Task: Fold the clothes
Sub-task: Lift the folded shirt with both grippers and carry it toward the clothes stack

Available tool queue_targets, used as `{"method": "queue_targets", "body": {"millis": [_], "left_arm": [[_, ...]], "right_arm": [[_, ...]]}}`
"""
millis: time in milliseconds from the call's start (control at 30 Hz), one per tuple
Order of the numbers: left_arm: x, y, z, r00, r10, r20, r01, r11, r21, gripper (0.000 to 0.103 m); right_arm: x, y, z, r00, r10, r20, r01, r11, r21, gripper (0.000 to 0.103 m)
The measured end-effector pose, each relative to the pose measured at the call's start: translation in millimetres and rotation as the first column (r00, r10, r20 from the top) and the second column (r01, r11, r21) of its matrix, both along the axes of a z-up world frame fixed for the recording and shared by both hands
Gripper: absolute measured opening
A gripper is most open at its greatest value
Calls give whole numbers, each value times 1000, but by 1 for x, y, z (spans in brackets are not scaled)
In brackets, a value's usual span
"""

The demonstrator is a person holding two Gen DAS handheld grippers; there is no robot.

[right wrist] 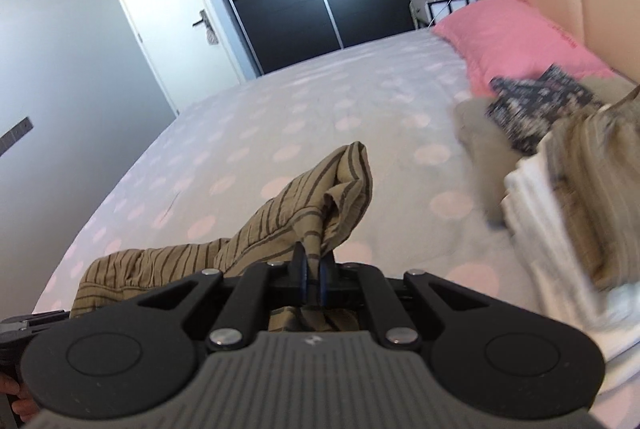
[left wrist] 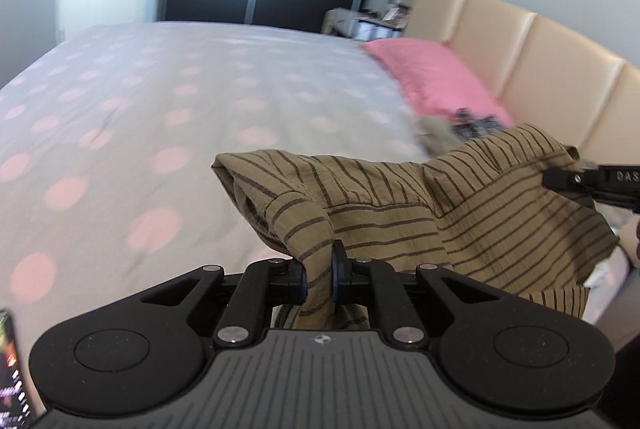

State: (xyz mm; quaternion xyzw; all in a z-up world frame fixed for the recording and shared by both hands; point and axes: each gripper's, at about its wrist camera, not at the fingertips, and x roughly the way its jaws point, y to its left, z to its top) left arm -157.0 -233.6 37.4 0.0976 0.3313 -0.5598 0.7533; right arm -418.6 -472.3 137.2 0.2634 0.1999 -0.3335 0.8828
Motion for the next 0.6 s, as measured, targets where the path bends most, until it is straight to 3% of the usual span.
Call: {"method": "queue_targets", "body": {"millis": [233,400,600], "left_arm": [[-56,-73,46,982,-187,-13,185,978,-91,8],[-102,-139,81,950,-311,-17,304,938,-165,8],[-160,-212,101,904,-427,-30,415,891,-184,8]], "right_arm": [[-82,-41,67,993,-118,2,118,990,-78,6],[-149,-84,112,971,-239,27,241,964,-114,6],[-205,-137,145,935,-355,16,353,923,-154,6]]}}
